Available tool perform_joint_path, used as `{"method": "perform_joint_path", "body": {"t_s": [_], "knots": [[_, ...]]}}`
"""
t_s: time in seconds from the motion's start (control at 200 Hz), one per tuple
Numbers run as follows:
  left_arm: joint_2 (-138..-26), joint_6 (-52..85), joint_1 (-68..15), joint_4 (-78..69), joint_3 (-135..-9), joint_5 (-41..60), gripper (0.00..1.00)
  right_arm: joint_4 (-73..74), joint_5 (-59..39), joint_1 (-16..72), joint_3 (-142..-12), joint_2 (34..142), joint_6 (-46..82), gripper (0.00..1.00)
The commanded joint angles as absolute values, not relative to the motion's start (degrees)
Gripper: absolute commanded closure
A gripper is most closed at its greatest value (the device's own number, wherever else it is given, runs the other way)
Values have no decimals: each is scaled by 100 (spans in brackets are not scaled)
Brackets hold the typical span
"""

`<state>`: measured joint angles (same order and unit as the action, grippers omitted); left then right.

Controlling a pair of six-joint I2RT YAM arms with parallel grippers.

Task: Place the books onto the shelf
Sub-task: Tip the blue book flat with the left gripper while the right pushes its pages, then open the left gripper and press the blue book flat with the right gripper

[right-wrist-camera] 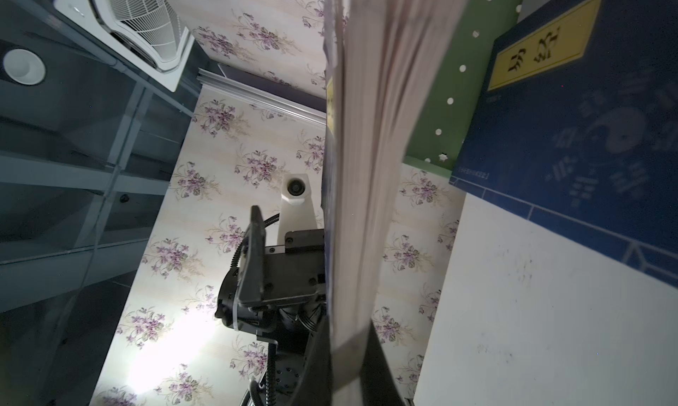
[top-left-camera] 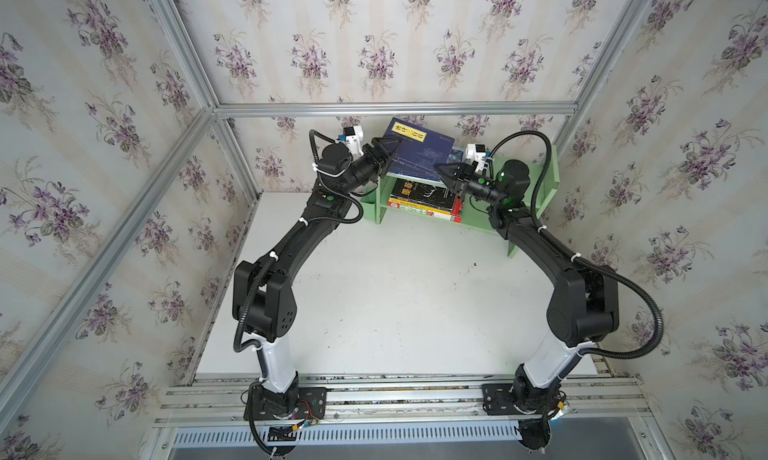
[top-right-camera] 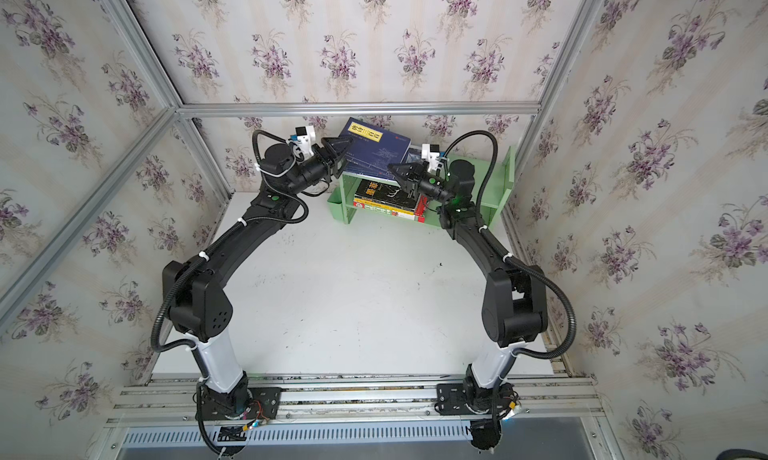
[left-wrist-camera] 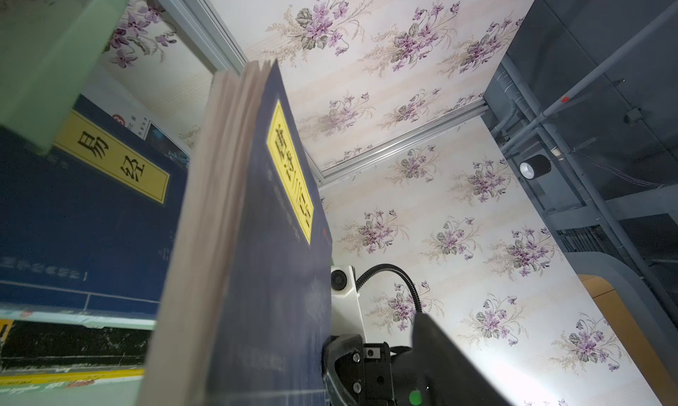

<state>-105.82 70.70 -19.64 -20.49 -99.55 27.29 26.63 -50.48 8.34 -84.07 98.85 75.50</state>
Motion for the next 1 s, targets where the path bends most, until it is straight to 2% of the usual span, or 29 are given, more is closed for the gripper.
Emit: {"method": "perform_joint_path", "body": {"t_s": [0.0, 0.07, 0.365, 0.999], "knots": [[-10239, 6697, -1772, -1872, -9697, 2606, 10, 1038, -4809, 724, -8824, 9637, 6131, 97], [-10010, 6556, -1587, -1679, -9414, 2594, 1, 528, -4803, 648, -8983, 9581, 5755, 98], [-9502, 5884, -1055, -553, -8828, 2575, 1, -798, -4807, 602, -9807, 10015, 5043, 98], [-9867, 5721, -1002, -335, -8952, 2933, 1, -1010, -4637, 624, -10793, 10991, 5195, 98]]}}
